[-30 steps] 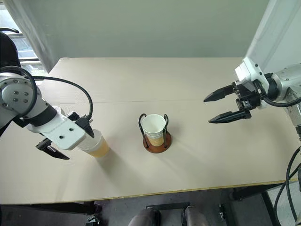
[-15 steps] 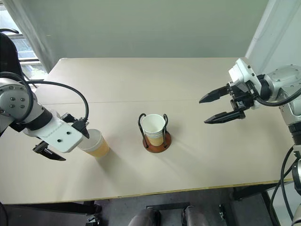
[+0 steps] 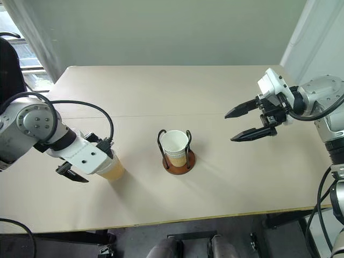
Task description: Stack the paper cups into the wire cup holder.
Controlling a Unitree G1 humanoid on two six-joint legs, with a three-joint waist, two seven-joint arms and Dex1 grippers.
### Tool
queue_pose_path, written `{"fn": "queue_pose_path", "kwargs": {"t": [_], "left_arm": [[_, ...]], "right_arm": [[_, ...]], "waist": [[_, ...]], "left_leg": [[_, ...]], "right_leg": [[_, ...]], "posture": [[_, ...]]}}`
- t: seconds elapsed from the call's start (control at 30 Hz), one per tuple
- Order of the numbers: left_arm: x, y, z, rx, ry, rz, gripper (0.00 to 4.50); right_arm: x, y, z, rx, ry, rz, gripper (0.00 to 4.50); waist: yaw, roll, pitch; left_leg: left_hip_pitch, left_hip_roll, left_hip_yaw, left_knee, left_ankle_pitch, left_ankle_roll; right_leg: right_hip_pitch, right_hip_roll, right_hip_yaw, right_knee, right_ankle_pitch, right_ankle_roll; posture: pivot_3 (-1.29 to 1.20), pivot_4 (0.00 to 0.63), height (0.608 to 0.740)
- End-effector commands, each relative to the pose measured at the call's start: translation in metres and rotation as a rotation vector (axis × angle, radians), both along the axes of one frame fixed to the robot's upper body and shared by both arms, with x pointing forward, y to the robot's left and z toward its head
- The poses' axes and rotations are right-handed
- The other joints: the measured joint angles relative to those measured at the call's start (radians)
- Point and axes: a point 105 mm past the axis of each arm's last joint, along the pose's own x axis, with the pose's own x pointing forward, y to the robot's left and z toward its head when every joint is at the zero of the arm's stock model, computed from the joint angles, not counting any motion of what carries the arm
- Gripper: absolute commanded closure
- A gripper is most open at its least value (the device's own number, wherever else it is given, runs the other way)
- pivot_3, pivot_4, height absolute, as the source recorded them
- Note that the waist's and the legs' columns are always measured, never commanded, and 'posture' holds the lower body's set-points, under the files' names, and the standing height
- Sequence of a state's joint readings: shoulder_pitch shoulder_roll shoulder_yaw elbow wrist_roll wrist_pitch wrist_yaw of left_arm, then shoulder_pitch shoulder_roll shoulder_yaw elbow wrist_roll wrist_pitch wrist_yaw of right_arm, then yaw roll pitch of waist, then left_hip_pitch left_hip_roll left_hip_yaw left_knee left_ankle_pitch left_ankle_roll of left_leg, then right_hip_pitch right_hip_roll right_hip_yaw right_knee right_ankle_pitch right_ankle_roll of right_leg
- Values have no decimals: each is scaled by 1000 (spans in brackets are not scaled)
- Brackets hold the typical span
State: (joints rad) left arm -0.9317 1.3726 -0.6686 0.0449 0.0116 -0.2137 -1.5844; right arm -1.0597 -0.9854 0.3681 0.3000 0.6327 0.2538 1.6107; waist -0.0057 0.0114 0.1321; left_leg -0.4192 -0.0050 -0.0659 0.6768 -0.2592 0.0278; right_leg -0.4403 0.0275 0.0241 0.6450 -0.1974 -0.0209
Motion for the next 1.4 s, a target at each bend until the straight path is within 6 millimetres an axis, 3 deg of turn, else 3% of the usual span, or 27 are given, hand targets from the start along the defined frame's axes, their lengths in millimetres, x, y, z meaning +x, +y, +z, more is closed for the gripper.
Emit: {"fn": "queue_pose_path", "kwargs": {"t": [0.03, 0.1, 0.2, 0.57, 0.87, 1.2, 1.4], "left_arm": [[-1, 1, 10, 5, -19, 2, 26], [-2, 0, 10, 4, -16, 4, 26], [-4, 0, 7, 6, 0, -9, 541], [-3, -7, 8, -12, 8, -17, 4432], [16, -26, 30, -77, -54, -37, 4476], [56, -77, 95, -219, -200, -104, 4476], [70, -112, 134, -309, -268, -162, 4476]], "right_arm": [[-4, 0, 10, -8, -45, 12, 1119], [-4, -1, 10, -9, -43, 10, 1119], [-3, 0, 10, -10, -42, 9, 1119], [-1, -2, 7, -12, -35, 3, 1119], [2, -8, 11, -12, -49, -26, 1119], [5, -17, 12, -28, -64, -68, 1119], [5, -24, 16, -45, -74, -96, 1119]], "waist": [[0, 0, 0], [0, 0, 0], [0, 0, 0], [0, 0, 0], [3, 0, 0], [8, 0, 0], [10, 0, 0]], "left_leg": [[0, 0, 0, 0, 0, 0], [0, 0, 0, 0, 0, 0], [0, 0, 0, 0, 0, 0], [0, 0, 0, 0, 0, 0], [0, 0, 0, 0, 0, 0], [-1, 0, 0, 0, 1, 0], [-2, 0, 0, -2, 0, 0]], "right_leg": [[0, 0, 0, 0, 0, 0], [0, 0, 0, 0, 0, 0], [0, 0, 0, 0, 0, 0], [0, 0, 0, 0, 0, 0], [0, 0, 0, 0, 1, 0], [0, 0, 0, -1, 2, 1], [0, 0, 0, -4, 3, 3]], "posture": [[0, 150, 740], [0, 150, 740], [0, 150, 740], [0, 150, 740], [0, 150, 740], [0, 150, 740], [0, 150, 740]]}}
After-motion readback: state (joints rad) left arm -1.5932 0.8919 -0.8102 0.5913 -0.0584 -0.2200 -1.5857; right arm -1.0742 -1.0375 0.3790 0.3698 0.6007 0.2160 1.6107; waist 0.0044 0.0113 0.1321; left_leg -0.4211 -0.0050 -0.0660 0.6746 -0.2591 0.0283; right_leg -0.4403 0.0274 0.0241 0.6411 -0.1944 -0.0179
